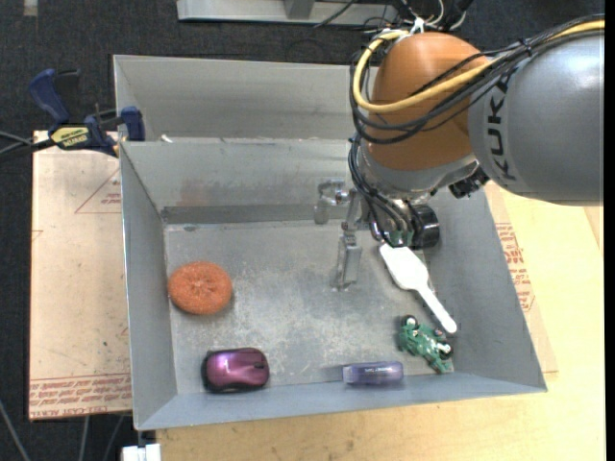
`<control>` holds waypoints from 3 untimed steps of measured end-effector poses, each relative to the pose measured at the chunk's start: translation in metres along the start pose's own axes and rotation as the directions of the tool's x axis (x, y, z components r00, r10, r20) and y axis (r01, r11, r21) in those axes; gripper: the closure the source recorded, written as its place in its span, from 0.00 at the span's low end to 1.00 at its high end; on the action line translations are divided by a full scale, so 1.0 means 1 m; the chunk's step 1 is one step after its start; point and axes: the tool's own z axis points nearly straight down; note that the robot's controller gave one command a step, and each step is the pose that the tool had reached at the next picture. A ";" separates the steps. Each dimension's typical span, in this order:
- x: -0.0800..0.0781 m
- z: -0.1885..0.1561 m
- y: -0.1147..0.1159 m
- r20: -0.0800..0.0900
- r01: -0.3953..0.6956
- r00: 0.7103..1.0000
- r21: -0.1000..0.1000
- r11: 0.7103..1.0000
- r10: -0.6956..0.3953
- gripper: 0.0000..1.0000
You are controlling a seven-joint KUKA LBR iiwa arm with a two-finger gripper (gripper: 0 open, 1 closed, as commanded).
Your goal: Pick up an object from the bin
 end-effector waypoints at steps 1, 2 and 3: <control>-0.001 -0.005 0.000 0.008 -0.002 1.000 -0.001 1.000 0.002 0.00; 0.028 0.024 0.055 0.007 -0.042 0.999 -0.001 0.999 0.042 0.00; -0.002 0.054 0.141 0.012 0.095 0.995 -0.002 0.995 -0.095 0.00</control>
Offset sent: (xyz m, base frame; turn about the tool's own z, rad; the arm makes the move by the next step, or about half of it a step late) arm -0.0709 0.1351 -0.0640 0.0845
